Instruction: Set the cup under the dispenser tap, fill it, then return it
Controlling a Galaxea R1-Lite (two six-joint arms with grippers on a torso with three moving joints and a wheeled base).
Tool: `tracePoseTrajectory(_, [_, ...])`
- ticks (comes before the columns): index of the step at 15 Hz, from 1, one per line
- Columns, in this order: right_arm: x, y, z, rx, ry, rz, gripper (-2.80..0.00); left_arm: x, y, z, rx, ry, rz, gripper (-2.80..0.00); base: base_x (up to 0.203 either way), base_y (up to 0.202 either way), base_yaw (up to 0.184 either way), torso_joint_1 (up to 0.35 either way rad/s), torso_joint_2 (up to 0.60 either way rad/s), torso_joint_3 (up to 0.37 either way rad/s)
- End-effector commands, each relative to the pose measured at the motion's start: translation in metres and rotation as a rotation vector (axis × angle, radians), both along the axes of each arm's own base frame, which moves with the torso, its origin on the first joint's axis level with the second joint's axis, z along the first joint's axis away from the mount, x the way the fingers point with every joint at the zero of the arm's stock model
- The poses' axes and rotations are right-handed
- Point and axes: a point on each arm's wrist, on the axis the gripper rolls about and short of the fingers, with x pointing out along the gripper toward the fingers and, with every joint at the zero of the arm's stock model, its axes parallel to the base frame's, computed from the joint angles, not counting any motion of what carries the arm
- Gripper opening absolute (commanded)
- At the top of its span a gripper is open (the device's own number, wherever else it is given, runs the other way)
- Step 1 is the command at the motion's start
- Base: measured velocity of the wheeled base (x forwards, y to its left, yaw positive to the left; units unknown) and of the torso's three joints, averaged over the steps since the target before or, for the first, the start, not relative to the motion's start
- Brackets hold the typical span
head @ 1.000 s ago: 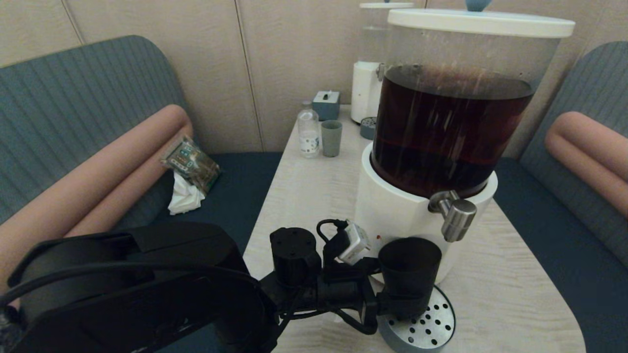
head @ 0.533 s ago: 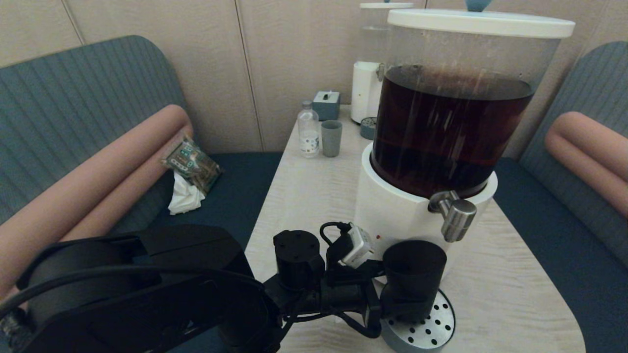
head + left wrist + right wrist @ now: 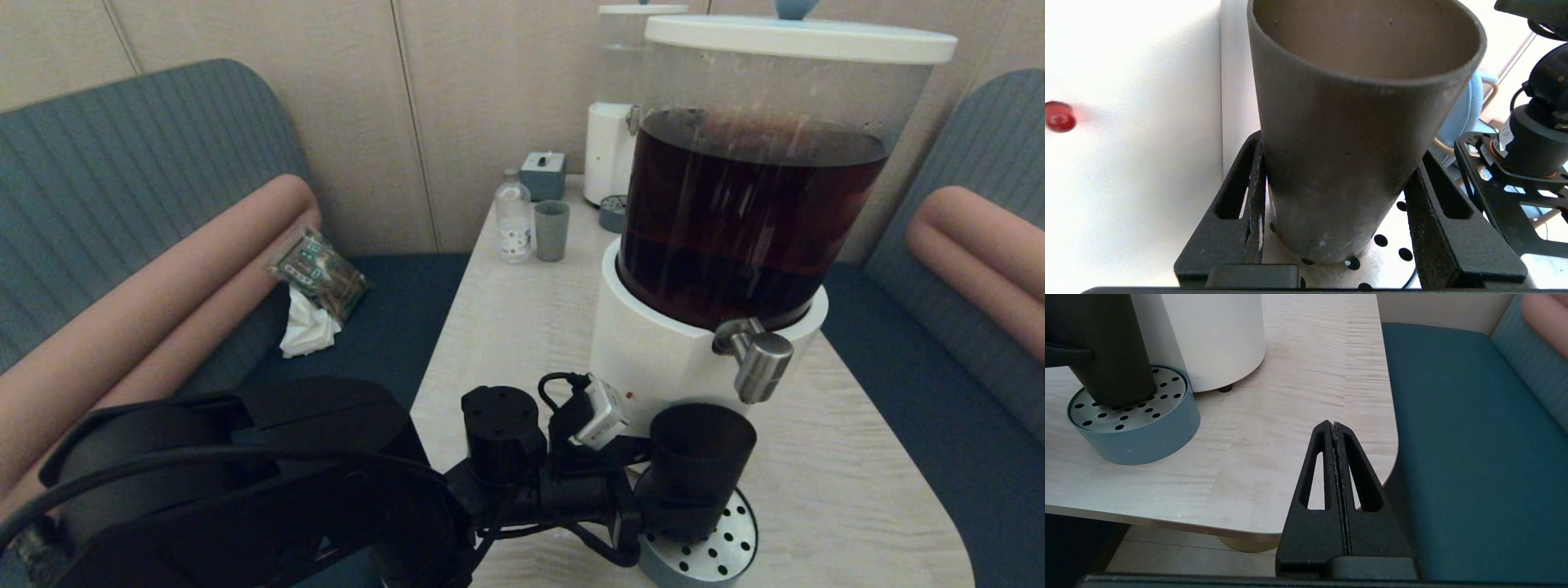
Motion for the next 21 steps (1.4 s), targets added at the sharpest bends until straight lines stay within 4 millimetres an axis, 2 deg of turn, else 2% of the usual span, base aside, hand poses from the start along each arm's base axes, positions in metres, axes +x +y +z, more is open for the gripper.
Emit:
tracePoseTrajectory(1, [0.0003, 0.0000, -0.0017, 0.000, 0.003, 0.001, -2.80, -0.0002, -0.0017, -0.0003, -0.006, -0.004, -0.006, -2.80, 0.000, 0.000, 0.000, 0.000, 0.00, 0.000])
tracePoseTrajectory(9, [0.0002, 0.0000, -0.0017, 0.000, 0.002, 0.001, -2.80, -0.0028, -0.0034, -0.0030, 0.001, -0.002, -0.014, -2.80, 0.000, 0.000, 0.000, 0.000, 0.00, 0.000])
tracePoseTrajectory(10, [0.0003, 0.0000, -0.0017, 0.000, 0.003, 0.001, -2.80, -0.0029, -0.0033, -0.0033, 0.002, -0.001, -0.014, 0.00, 0.000, 0.000, 0.000, 0.000, 0.00, 0.000])
tracePoseTrajectory(21, [0.0002, 0.0000, -0.0017, 0.000, 0.002, 0.001, -2.80, -0.0092, 0.0036, 0.0032, 0.003, 0.001, -0.013, 0.00, 0.000, 0.000, 0.000, 0.000, 0.00, 0.000])
